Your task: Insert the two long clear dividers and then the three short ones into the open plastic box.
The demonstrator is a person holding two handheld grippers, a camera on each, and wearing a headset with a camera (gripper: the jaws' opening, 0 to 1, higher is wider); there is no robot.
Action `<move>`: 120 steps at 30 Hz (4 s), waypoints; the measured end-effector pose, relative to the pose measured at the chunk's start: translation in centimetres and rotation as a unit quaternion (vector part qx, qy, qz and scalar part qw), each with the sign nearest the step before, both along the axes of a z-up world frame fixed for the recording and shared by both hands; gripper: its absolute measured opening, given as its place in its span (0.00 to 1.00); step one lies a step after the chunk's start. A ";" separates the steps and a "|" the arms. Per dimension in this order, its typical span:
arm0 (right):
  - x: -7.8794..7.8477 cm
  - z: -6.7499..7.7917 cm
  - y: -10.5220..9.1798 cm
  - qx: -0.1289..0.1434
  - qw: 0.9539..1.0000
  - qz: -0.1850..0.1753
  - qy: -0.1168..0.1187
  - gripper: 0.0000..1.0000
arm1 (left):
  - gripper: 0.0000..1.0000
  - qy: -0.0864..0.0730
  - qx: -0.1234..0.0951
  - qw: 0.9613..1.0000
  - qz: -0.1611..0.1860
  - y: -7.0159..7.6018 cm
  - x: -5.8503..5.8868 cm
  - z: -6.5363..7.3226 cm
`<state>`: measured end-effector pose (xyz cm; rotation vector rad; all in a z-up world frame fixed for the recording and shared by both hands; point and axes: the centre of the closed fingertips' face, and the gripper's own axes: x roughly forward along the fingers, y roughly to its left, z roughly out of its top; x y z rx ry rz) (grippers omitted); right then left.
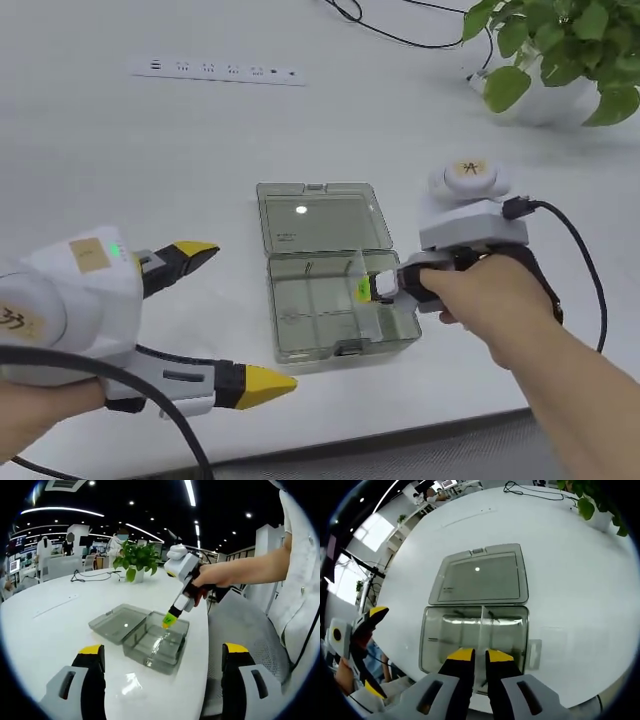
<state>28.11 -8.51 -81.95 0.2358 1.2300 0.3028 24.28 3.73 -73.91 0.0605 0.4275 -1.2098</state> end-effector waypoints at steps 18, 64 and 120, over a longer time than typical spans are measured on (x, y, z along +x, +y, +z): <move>-0.7 0.2 1.0 0.022 0.999 0.035 -0.028 0.13 | 0.98 0.010 0.024 0.999 0.018 0.8 0.4 -0.5; -1.4 7.5 -2.9 0.082 0.952 0.190 -0.226 0.53 | 0.80 0.102 0.166 0.972 0.133 4.2 -0.9 -3.7; -3.1 11.5 -6.4 0.090 0.876 0.256 -0.400 0.63 | 0.37 0.165 0.384 0.893 0.168 7.8 -0.1 -11.3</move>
